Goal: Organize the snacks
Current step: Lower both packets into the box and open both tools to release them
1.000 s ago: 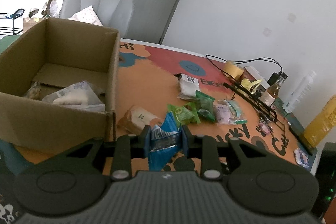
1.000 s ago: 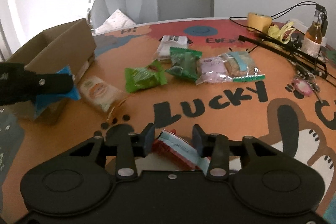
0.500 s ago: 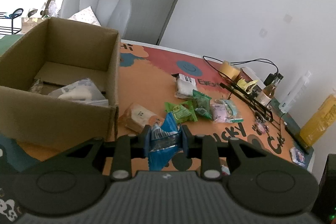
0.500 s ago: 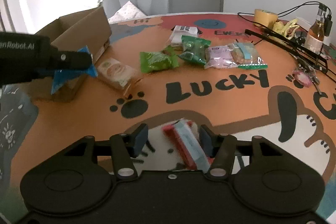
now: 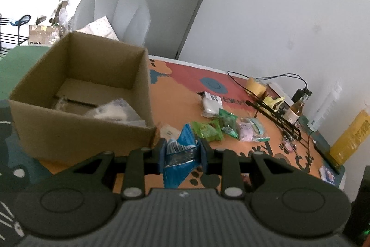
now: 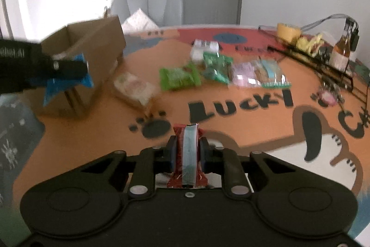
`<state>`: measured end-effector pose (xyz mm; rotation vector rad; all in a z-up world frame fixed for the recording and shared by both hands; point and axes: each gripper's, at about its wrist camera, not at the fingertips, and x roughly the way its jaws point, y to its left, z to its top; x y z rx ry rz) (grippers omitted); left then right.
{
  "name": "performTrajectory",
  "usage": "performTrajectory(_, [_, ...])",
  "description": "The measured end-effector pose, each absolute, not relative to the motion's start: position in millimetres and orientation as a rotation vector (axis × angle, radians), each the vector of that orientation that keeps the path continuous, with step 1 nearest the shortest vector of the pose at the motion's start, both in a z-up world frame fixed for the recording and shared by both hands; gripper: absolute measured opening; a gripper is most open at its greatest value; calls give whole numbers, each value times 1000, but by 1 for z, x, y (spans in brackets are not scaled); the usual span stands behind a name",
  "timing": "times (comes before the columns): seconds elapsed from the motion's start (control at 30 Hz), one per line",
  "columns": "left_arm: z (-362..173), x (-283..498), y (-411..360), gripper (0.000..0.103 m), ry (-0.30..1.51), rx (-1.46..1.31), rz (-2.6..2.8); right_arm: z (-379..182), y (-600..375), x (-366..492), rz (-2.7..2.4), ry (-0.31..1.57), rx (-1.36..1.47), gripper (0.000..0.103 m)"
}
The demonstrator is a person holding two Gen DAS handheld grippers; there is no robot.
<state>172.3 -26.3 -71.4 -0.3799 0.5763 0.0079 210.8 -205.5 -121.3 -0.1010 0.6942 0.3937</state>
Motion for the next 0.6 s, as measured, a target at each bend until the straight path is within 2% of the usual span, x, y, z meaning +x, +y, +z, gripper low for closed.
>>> performTrajectory(0.6, [-30,155,8,28,486,-352,20,-63,-152,213,515,531,-39,18])
